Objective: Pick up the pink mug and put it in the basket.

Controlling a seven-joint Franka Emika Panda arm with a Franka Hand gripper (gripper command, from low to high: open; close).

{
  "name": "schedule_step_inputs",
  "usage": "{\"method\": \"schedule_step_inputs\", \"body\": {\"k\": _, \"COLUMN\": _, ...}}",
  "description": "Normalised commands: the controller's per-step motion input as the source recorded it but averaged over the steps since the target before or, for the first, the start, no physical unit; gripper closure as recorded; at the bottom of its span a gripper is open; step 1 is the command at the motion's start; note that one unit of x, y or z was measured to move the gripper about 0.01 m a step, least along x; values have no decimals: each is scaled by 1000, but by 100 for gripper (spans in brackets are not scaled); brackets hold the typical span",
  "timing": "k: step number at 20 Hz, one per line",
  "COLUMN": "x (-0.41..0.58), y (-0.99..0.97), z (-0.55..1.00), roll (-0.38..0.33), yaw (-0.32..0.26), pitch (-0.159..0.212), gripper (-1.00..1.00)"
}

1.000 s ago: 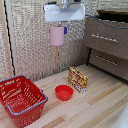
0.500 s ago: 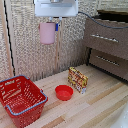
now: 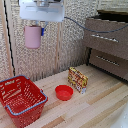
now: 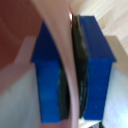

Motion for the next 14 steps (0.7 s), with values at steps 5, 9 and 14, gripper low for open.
{"method": "schedule_step_inputs", "body": {"k": 5, "x": -22, "y": 803, "z": -495, "roll": -69, "yaw": 29, "pitch": -66, "gripper": 100}}
{"method": "schedule_step_inputs", "body": {"k": 9, "x": -123, "y": 606, "z": -730, "roll": -177, "yaw": 49, "pitch": -1, "gripper": 100}}
{"method": "schedule_step_inputs", "body": {"k": 14, "x": -135, "y": 420, "z": -792, "roll": -206, "yaw": 85, "pitch": 15, "gripper": 100}}
